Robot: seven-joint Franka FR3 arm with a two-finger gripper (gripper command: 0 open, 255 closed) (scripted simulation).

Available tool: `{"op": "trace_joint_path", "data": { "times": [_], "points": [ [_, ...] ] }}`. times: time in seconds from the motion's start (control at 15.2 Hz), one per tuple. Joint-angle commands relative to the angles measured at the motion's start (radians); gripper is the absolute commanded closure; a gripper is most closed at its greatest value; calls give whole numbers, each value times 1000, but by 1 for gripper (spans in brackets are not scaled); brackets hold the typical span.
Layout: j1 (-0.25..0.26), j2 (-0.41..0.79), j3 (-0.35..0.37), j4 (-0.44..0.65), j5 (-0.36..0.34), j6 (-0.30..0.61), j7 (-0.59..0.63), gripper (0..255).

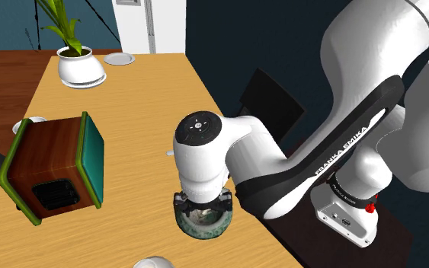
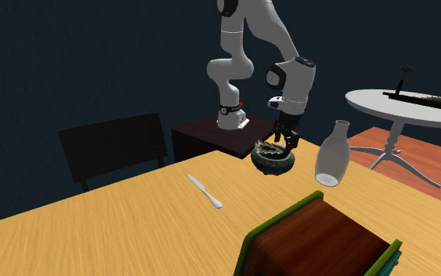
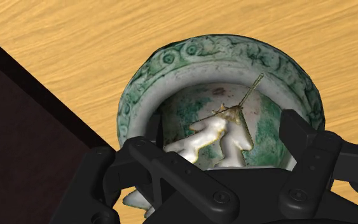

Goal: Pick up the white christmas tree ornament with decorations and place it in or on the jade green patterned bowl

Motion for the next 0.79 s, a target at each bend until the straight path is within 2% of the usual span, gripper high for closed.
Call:
{"op": "trace_joint_path", "data": {
  "times": [0.0, 0.13, 0.4, 0.73],
  "points": [
    [0, 0, 0, 0, 0, 0, 0, 0],
    [0, 0, 0, 0, 0, 0, 0, 0],
    [-7, -89, 15, 42, 53, -124, -37, 0],
    [-7, -89, 15, 42, 53, -124, -37, 0]
  ]
}}
